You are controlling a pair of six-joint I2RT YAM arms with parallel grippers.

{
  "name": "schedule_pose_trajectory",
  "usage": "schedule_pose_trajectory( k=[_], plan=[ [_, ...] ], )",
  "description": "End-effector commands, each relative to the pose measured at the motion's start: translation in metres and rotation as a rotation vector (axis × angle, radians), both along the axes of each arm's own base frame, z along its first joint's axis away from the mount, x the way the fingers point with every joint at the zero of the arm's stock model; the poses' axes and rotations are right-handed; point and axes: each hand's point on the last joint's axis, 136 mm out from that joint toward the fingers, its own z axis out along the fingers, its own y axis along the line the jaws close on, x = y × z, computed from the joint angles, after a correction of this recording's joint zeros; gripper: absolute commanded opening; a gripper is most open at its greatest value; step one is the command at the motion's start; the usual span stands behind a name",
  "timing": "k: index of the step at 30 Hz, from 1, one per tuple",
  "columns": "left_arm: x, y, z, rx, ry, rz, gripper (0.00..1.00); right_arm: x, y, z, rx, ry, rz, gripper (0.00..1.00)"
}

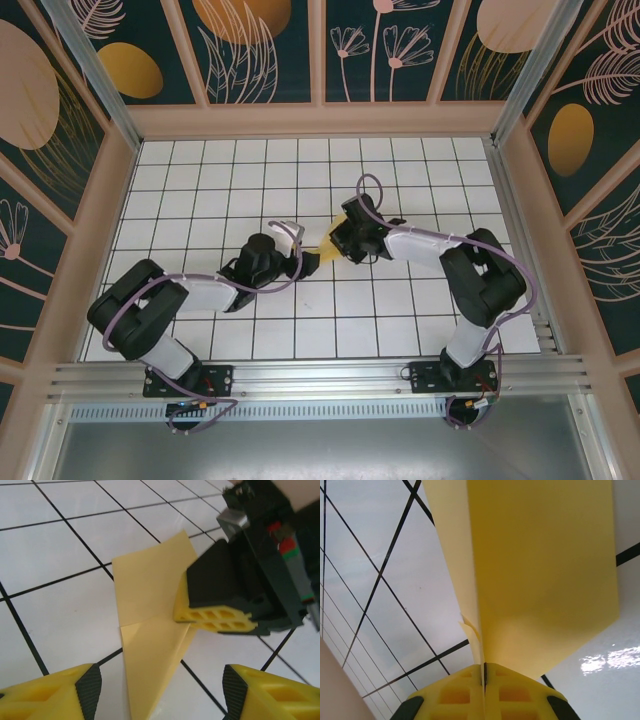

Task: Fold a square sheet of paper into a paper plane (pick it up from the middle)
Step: Fourth fold the wing at the center of the table.

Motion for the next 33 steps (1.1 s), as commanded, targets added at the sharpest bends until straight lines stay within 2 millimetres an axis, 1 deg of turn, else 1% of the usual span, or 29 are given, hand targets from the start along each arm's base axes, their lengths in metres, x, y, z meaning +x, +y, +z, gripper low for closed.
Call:
schedule_pose_trajectory(
  k=[1,7,9,11,13,19,21,23,26,29,33],
  plan=[
    [-0.001,-0.016,0.006,0.013,-0.088,-0.094,0.64,-0.004,0.009,0.001,0.024,0.061,-0.015,0.00],
    [-0.004,-0.022,0.000,-0.006,-0.114,-0.139,0.59,-0.007,0.014,-0.001,0.032,0.108,-0.006,0.00],
    [-0.004,-0.025,-0.001,-0.009,-0.122,-0.152,0.55,-0.008,0.016,-0.001,0.040,0.120,-0.004,0.00],
    [-0.003,-0.027,-0.013,0.003,-0.104,-0.157,0.51,-0.008,0.017,-0.001,0.041,0.129,-0.001,0.00],
    [-0.001,-0.028,-0.016,0.007,-0.104,-0.157,0.48,-0.009,0.017,-0.002,0.037,0.137,0.000,0.00],
    [0.004,-0.027,-0.026,0.035,-0.116,-0.143,0.46,-0.012,0.022,0.002,0.060,0.158,0.016,0.00],
    [0.005,-0.026,-0.025,0.043,-0.134,-0.139,0.46,-0.015,0.024,0.003,0.070,0.169,0.026,0.00],
    [0.005,-0.026,-0.026,0.051,-0.147,-0.147,0.46,-0.017,0.026,0.004,0.081,0.180,0.033,0.00],
    [0.001,-0.028,-0.032,0.068,-0.154,-0.179,0.44,-0.021,0.030,0.006,0.106,0.201,0.048,0.00],
    [-0.003,-0.026,-0.035,0.075,-0.162,-0.188,0.43,-0.023,0.030,0.007,0.108,0.208,0.054,0.00],
    [-0.005,-0.024,-0.037,0.088,-0.174,-0.195,0.38,-0.026,0.031,0.007,0.106,0.225,0.067,0.00]
  ],
)
